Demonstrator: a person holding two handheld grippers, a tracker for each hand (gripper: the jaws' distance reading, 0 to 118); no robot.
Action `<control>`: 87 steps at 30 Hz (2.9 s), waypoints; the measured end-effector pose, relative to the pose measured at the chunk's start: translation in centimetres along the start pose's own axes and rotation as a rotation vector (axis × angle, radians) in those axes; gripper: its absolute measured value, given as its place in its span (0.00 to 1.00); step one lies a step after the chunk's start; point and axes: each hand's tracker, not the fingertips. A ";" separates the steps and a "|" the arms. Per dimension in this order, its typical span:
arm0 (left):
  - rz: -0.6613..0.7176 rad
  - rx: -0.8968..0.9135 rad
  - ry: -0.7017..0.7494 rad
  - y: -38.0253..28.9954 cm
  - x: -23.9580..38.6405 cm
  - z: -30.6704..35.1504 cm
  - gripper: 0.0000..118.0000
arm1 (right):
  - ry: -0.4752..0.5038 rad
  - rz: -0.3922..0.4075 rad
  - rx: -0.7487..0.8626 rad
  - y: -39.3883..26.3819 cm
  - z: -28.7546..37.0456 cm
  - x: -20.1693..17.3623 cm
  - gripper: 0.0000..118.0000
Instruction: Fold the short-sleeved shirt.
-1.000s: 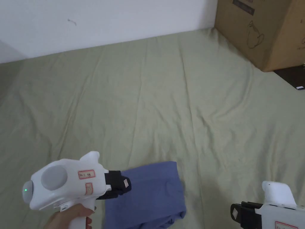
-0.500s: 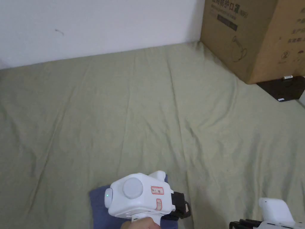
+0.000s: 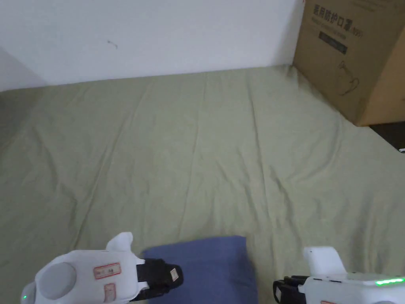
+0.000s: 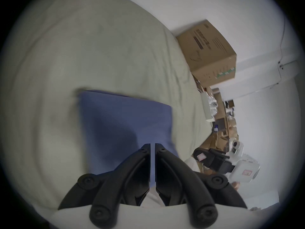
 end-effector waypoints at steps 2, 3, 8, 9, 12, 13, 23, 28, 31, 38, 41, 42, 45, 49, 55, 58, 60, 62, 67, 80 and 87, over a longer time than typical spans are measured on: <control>0.014 0.016 0.034 -0.4 -2.1 1.8 0.05 | -0.014 0.077 -0.031 1.7 -2.3 -2.2 0.03; 0.037 0.024 0.032 -0.6 -3.0 2.3 0.06 | -0.034 0.114 -0.048 2.4 -3.5 -3.1 0.03; 0.196 0.047 -0.063 -1.3 -7.1 2.9 0.79 | -0.152 0.232 -0.160 3.7 -10.5 -5.2 0.03; 0.211 0.031 -0.069 -1.2 -7.6 2.5 0.86 | -0.152 0.228 -0.174 3.4 -11.1 -5.0 0.03; 0.232 0.013 -0.100 -0.9 -9.1 0.8 0.86 | -0.131 0.206 -0.121 2.7 -10.4 -4.4 0.03; 0.250 -0.005 -0.119 -0.6 -9.5 -0.1 0.86 | -0.127 0.196 -0.126 2.8 -10.2 -4.2 0.03; 0.231 -0.150 -0.290 0.6 -8.2 -9.8 0.35 | -0.144 0.162 -0.151 3.3 -10.3 -4.4 0.03; 0.169 -0.171 -0.273 2.0 -8.9 -7.1 0.30 | -0.092 0.102 -0.144 4.2 -9.0 -4.6 0.03; 0.096 -0.157 -0.183 4.1 -10.2 -3.6 0.30 | -0.086 0.093 -0.106 4.8 -7.5 -5.2 0.03; -0.117 -0.133 0.358 11.7 -16.9 10.7 0.31 | -0.128 0.121 -0.092 4.7 -6.3 -5.7 0.03; -0.168 -0.131 0.617 14.3 -19.6 15.5 0.31 | -0.140 0.096 -0.117 3.8 -6.8 -5.2 0.03; -0.204 -0.150 0.682 14.8 -20.3 16.4 0.31 | -0.139 0.087 -0.123 3.5 -6.9 -5.0 0.03; -0.201 -0.220 0.895 16.3 -23.5 18.1 0.31 | -0.144 0.067 -0.174 2.5 -7.5 -4.7 0.03; -0.072 -0.113 0.774 15.6 -25.6 19.0 0.63 | -0.171 0.078 -0.200 1.9 -7.9 -4.5 0.03; -0.057 0.069 0.832 13.9 -23.2 22.3 0.76 | -0.148 0.075 -0.195 2.3 -8.0 -5.1 0.03; 0.011 0.165 0.772 13.3 -20.8 24.8 0.76 | -0.137 0.105 -0.183 2.4 -7.8 -6.0 0.03; 0.024 0.234 0.696 12.3 -18.3 26.1 0.62 | -0.107 0.121 -0.161 2.5 -7.3 -6.5 0.03; 0.019 0.300 0.593 11.2 -15.8 26.9 0.10 | -0.073 0.121 -0.140 2.6 -6.8 -7.0 0.03; 0.031 0.399 0.340 6.5 -9.8 25.3 0.02 | -0.022 0.122 -0.092 2.4 -5.1 -7.8 0.03; -0.117 0.506 0.421 -4.7 2.7 14.1 0.00 | 0.075 0.131 0.054 1.1 1.3 -8.2 0.03; -0.384 0.616 0.576 -7.5 11.0 11.9 0.00 | -0.007 0.154 0.272 1.0 5.2 -9.0 0.03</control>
